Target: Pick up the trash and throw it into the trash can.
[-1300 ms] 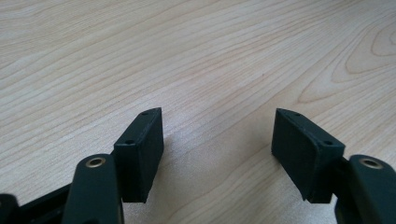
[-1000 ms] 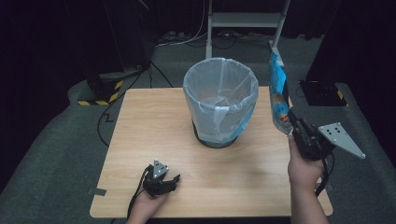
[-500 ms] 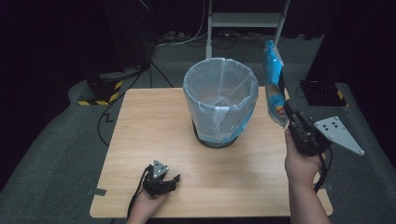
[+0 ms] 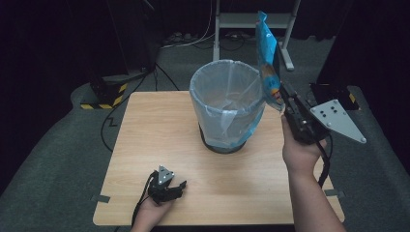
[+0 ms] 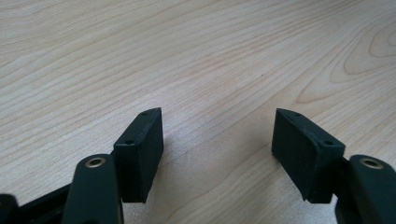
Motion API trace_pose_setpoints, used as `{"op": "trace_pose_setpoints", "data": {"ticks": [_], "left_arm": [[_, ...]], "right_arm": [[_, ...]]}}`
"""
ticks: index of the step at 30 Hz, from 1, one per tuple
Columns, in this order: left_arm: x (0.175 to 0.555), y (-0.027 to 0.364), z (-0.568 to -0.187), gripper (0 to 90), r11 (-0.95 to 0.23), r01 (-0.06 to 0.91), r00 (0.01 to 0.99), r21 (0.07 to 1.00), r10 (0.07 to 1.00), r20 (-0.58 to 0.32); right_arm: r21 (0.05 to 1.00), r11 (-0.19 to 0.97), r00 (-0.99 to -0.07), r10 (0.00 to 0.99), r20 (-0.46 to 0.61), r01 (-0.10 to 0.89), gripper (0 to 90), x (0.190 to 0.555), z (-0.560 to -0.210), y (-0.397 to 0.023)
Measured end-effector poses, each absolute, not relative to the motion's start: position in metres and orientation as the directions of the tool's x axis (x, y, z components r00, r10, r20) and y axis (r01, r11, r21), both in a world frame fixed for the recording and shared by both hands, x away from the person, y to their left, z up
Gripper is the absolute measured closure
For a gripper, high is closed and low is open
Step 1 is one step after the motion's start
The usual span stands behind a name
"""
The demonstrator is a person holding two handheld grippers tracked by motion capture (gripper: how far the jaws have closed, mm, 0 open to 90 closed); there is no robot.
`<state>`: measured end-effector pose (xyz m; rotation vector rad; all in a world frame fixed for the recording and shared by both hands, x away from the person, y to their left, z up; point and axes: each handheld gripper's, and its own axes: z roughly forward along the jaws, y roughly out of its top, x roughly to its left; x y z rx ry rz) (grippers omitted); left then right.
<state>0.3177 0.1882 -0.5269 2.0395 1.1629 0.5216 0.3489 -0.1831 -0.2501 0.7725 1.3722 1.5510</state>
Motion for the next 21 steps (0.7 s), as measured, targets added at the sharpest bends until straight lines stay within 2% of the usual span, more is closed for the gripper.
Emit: {"op": "trace_pose_setpoints", "data": {"ticks": [11,21], "left_arm": [[0.318,0.188,-0.527,34.2,-0.328,0.569,0.510,0.754,0.860,-0.011],[0.317,0.189,-0.527,34.3,-0.324,0.571,0.510,0.754,0.860,-0.017]], "right_arm": [[0.963,0.019,-0.475,0.867,-0.150,-0.269,90.0,0.364,-0.227,-0.138],[0.972,0.031,-0.550,0.820,-0.159,-0.235,90.0,0.381,-0.247,-0.090]]}}
